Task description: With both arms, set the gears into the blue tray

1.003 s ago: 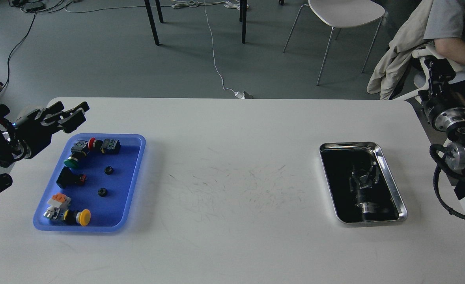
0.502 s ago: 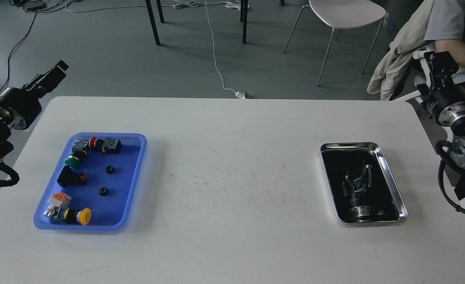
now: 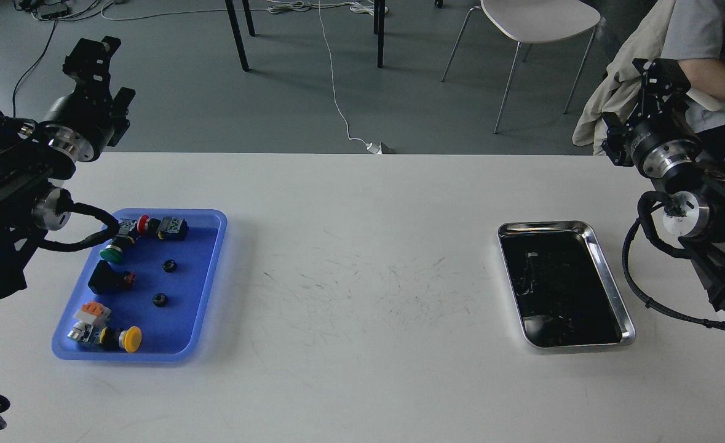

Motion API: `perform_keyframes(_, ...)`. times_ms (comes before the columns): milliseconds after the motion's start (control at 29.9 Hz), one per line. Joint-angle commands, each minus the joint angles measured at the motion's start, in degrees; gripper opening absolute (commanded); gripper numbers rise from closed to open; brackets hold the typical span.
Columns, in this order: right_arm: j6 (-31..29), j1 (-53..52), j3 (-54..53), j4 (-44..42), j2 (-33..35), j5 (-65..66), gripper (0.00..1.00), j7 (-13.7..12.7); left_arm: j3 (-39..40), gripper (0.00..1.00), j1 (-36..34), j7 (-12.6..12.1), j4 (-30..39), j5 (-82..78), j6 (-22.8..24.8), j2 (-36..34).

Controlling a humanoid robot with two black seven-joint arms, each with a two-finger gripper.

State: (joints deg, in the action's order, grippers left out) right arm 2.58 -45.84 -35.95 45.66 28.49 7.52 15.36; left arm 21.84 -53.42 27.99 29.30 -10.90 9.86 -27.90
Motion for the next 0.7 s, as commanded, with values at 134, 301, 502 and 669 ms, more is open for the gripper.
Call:
perform_keyframes(134,0.5,0.0,0.1,0.7,-1.5,-3.2,0.99,0.3,3.4,0.98,-0.7,0.0,-1.1,1.1,0.6,4.1)
perform_keyframes(301,0.2,0.3,0.2,1.5,-1.5,-3.2,0.99,0.5,3.6,0.99,-1.8,0.0,-2.8,1.8,1.2,7.9)
perform_keyframes(502,0.1,0.3,0.2,2.1,-2.0,-3.2,0.99,0.5,5.4,0.99,-1.9,-2.8,-3.1,8.3,2.6,11.1)
perform_keyframes(669,0.2,0.4,-0.4,2.0,-2.6,-3.3,0.99,0.3,8.4,0.99,-2.2,-10.5,-4.5,13.8,3.4,13.3)
